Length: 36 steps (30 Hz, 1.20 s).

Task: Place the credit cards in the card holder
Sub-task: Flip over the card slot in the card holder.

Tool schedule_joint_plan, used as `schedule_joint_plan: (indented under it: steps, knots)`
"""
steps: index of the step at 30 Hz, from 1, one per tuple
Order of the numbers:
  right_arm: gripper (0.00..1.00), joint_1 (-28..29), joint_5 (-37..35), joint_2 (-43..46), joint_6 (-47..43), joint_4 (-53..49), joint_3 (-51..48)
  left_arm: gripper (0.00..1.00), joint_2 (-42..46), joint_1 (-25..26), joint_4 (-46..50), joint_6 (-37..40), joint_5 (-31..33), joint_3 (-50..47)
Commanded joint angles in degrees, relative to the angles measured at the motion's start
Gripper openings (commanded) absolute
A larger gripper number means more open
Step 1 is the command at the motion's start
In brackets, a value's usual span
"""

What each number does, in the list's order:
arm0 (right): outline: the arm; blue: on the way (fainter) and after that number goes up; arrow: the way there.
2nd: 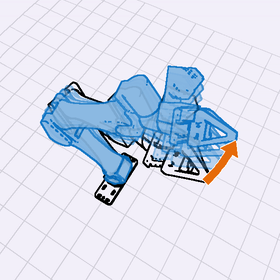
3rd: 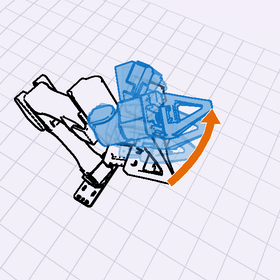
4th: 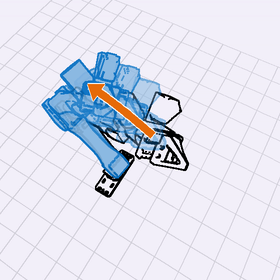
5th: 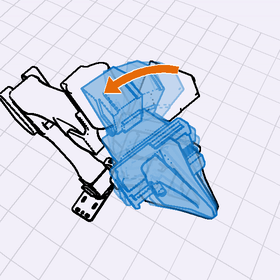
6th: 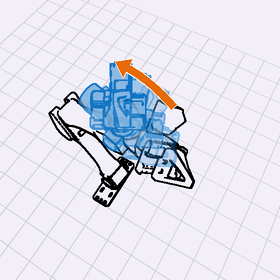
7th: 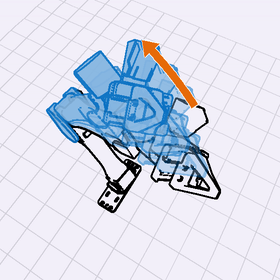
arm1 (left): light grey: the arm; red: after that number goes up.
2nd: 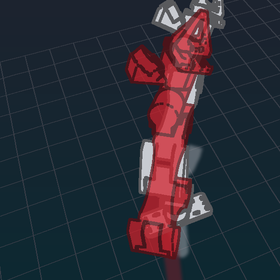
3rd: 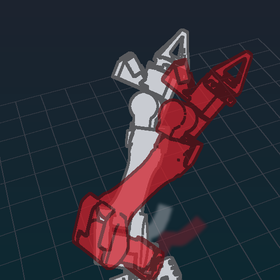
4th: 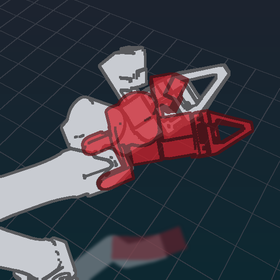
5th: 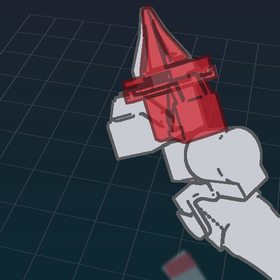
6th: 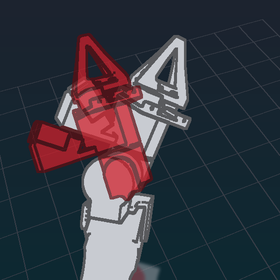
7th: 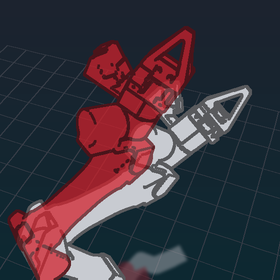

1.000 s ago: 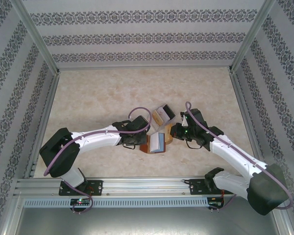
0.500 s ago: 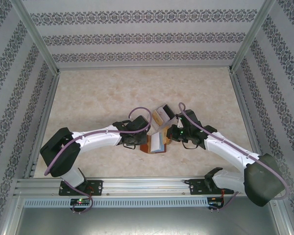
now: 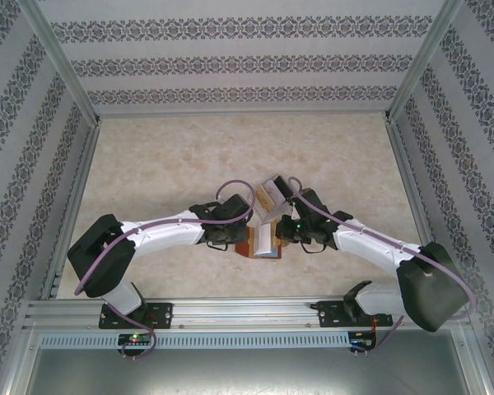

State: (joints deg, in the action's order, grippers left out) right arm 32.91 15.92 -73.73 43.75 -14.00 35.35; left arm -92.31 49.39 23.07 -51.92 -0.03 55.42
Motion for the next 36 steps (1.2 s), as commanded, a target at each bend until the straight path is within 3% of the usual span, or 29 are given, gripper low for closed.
schedule_joint_plan:
  steps: [1,11,23,29,30,32,36]
  knots:
    - [0.0,1.3,1.5,-0.5,0.9,2.2,-0.6,0.0,-0.9,-0.3,-0.6,-1.5,-0.2,-0.6]
    - [0.0,3.6,4.4,-1.8,3.3,6.1,1.2,0.0,-0.2,-0.4,-9.9,-4.4,-2.5,-5.2]
    - [0.0,5.5,3.9,-7.0,5.2,8.9,0.7,0.0,2.3,-0.4,-11.4,-5.9,0.1,-8.0]
    - [0.0,5.2,-0.6,-8.3,4.6,6.4,-0.7,0.24,5.2,-0.4,-6.7,-6.5,3.9,-8.3]
    - [0.0,5.2,-0.3,-8.6,4.7,6.6,-0.7,0.25,6.0,-0.4,-6.7,-6.7,4.3,-8.7]
    - [0.0,5.3,0.0,-8.9,4.8,6.9,-0.8,0.41,7.8,-0.4,-7.7,-7.1,4.9,-10.1]
    - [0.0,5.3,-0.3,-8.5,4.8,6.6,-0.5,0.56,9.3,-0.4,-11.4,-6.8,4.2,-11.7]
